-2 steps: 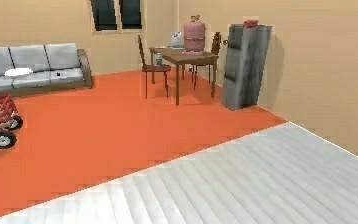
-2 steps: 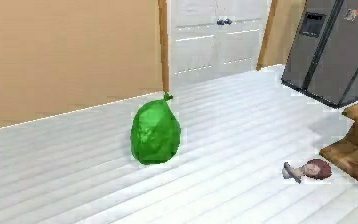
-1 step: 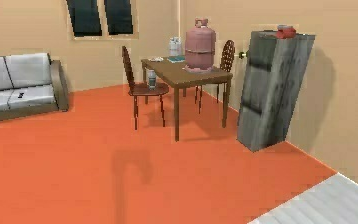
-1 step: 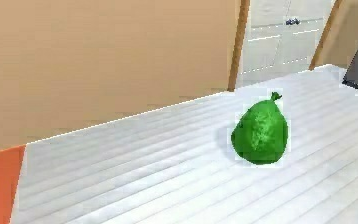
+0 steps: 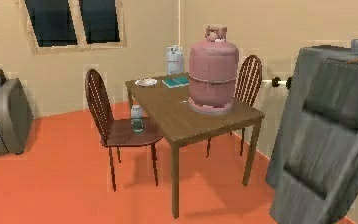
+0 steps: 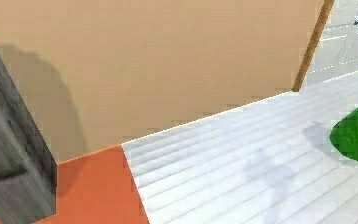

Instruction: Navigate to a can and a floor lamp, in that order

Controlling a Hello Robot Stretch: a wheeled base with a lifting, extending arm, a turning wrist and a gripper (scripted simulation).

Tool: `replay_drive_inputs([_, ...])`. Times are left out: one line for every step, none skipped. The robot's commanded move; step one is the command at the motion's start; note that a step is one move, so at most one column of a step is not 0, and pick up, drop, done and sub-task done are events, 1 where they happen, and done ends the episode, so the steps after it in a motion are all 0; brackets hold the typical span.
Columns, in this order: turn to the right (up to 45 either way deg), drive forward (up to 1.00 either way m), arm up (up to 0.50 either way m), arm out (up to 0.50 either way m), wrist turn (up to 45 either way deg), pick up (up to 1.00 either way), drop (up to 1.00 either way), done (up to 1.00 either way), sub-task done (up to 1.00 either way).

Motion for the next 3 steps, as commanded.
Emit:
replay_drive_inputs([0.0, 0.55, 0.0, 0.0, 0.0, 0.0, 0.0, 0.0, 0.0])
replay_drive_inputs([12.0, 0.0, 0.0, 0.0, 0.0, 0.0, 0.0, 0.0, 0.0])
replay_drive_inputs([0.0, 0.0, 0.0, 0.0, 0.0, 0.0, 0.0, 0.0, 1.0])
